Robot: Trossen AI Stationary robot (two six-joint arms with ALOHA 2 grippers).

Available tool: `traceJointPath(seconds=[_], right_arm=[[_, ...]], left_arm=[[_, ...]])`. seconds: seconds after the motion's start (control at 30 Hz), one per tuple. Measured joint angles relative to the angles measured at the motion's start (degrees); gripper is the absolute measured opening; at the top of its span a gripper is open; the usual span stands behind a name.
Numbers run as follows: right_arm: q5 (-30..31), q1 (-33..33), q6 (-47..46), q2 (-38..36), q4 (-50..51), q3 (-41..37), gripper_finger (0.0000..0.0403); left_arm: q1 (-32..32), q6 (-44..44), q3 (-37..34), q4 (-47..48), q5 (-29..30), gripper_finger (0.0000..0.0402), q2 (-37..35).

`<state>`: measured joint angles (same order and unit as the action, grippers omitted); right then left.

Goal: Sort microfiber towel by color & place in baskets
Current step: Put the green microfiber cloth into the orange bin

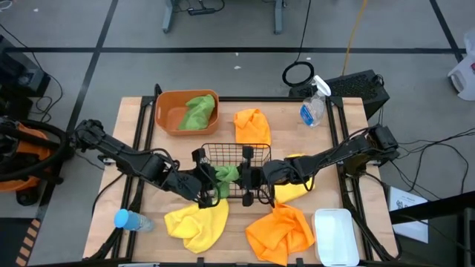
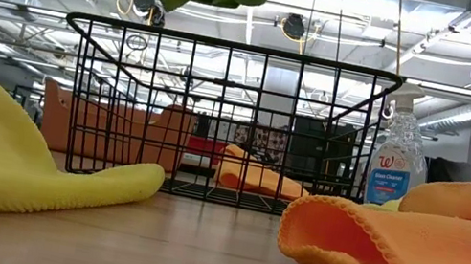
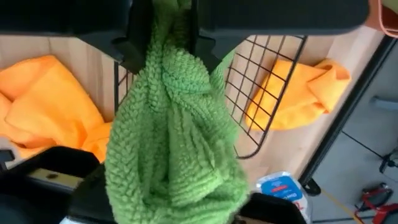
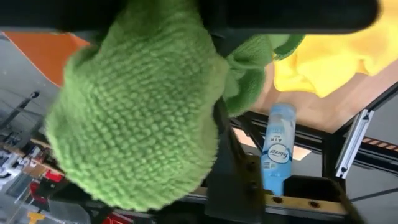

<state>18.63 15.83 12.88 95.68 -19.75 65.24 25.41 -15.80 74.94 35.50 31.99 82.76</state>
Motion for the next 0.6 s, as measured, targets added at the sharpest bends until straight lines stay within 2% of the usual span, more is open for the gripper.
traceJointPath(seconds=[0.2, 0.43, 0.5, 0.6], right_arm=[[0.16, -0.12, -2.67, -0.87, 3.58, 0.24, 0.0127], [1.31, -0.3, -6.79, -4.43, 9.52, 0.39, 0.0184], [0.32, -0.04, -7.77, -6.04, 15.77, -0.1, 0.0198], [-0.59, 0.57, -9.97, -6.94, 22.52, -0.08, 0.0215]], left_arm=[[-0.62, 4.6, -0.01, 0.08, -0.46, 0.0044, -0.64], [-4.59, 7.06, 0.02, 0.93, -3.48, 0.0044, -2.65], [-5.95, 7.85, 0.02, 4.49, -1.48, 0.0041, -3.92], [-7.72, 7.79, 0.28, 3.63, 1.08, 0.0039, -6.02]])
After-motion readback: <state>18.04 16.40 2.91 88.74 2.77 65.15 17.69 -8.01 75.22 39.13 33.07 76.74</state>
